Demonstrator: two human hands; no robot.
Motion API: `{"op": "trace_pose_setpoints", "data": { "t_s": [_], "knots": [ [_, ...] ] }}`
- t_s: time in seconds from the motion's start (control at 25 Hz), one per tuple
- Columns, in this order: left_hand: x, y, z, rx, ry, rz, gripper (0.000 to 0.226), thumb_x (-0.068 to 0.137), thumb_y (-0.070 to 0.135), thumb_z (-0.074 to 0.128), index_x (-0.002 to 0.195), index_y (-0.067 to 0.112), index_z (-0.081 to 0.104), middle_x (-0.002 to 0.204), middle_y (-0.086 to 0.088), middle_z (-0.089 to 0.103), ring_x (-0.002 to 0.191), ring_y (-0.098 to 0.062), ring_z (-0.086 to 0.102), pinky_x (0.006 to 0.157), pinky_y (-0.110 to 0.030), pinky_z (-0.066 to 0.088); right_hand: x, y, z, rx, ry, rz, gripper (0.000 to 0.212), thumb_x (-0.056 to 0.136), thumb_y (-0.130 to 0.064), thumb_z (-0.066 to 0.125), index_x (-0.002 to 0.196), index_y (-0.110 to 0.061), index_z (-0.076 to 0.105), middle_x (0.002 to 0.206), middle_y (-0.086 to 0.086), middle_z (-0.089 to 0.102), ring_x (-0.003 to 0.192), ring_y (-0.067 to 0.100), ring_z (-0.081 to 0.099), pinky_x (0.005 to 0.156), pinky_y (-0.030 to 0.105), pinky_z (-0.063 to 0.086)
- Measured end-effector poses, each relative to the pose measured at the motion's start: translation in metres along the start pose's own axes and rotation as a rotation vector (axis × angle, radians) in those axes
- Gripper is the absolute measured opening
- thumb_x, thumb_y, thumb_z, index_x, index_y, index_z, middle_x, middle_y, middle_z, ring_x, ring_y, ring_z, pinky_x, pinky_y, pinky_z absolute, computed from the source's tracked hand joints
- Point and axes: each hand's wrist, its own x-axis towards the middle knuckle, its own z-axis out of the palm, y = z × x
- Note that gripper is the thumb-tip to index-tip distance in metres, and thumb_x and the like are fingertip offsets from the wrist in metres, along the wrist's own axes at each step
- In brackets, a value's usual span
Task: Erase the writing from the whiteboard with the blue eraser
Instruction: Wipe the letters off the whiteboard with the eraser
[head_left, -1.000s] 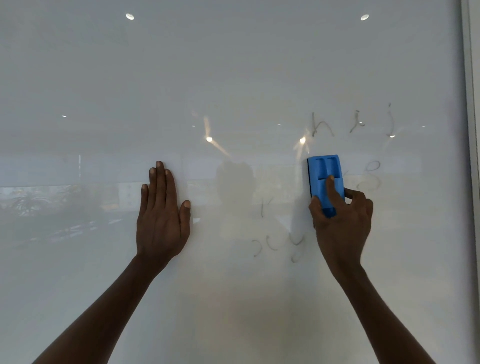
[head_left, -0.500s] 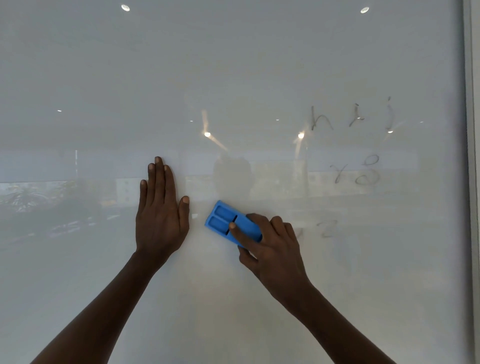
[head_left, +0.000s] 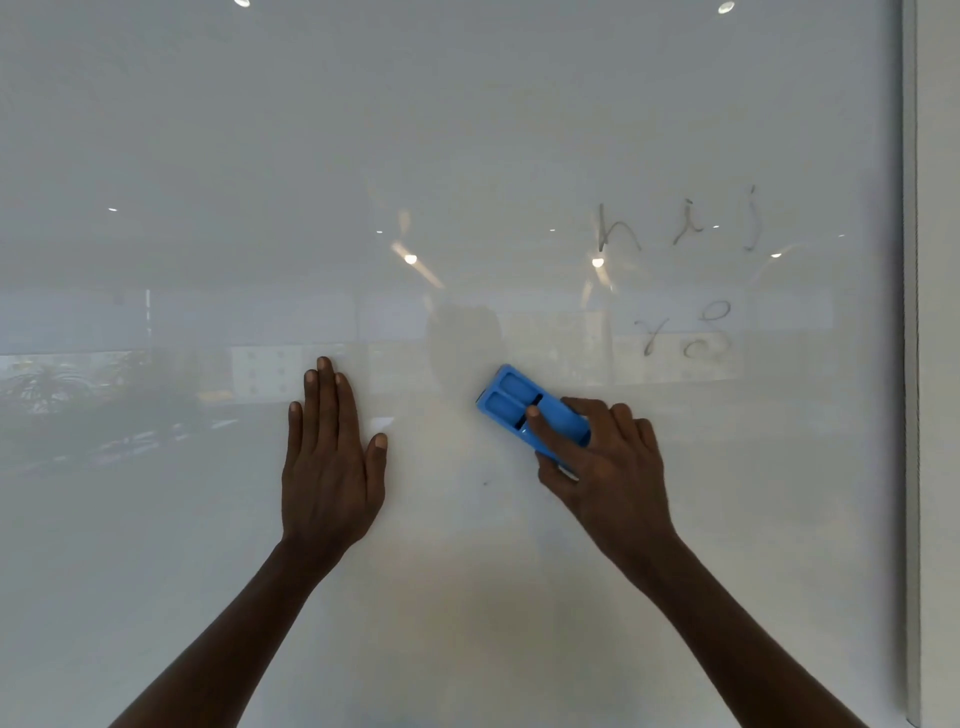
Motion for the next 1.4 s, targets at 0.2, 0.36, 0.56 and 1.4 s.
{"op": "trace_pose_setpoints", "data": {
  "t_s": [0.2, 0.36, 0.56, 1.4],
  "knots": [
    [0.0, 0.001, 0.001, 0.009, -0.006, -0.004, 0.07, 0.103, 0.034, 0.029, 0.159, -0.003, 0.011, 0.17, -0.019, 0.005, 0.159, -0.029, 0.002, 0.128, -0.047, 0.012, -0.023, 0.029, -0.003, 0.001, 0.05, 0.192, 0.051, 0.08, -0.026, 0.073, 0.129, -0.026, 0.059, 0.109, 0.012, 0.061, 0.083, 0.026, 0.052, 0.069, 0.038, 0.044],
    [0.0, -0.001, 0.002, 0.016, -0.004, -0.001, 0.07, 0.103, 0.033, 0.031, 0.159, -0.003, 0.011, 0.17, -0.018, 0.005, 0.159, -0.029, 0.001, 0.129, -0.044, 0.008, -0.047, 0.011, 0.007, 0.07, 0.117, 0.434, 0.059, 0.074, -0.025, 0.079, 0.129, -0.025, 0.059, 0.109, 0.012, 0.058, 0.086, 0.024, 0.049, 0.064, 0.038, 0.051],
    [0.0, -0.003, 0.005, 0.001, -0.001, 0.002, 0.069, 0.103, 0.03, 0.032, 0.16, -0.001, 0.009, 0.17, -0.016, 0.002, 0.159, -0.027, -0.001, 0.129, -0.041, 0.005, -0.046, -0.017, 0.018, 0.151, 0.153, 0.464, 0.057, 0.076, -0.024, 0.079, 0.129, -0.025, 0.059, 0.111, 0.012, 0.058, 0.089, 0.022, 0.048, 0.065, 0.04, 0.052],
    [-0.002, 0.005, 0.006, -0.037, 0.015, -0.04, 0.069, 0.101, 0.028, 0.027, 0.16, 0.0, 0.006, 0.171, -0.016, 0.0, 0.159, -0.027, -0.003, 0.129, -0.043, 0.002, -0.07, -0.004, 0.009, 0.078, -0.049, -0.102, 0.047, 0.081, -0.024, 0.068, 0.127, -0.028, 0.059, 0.114, 0.015, 0.064, 0.087, 0.027, 0.058, 0.073, 0.036, 0.049]
  ]
}}
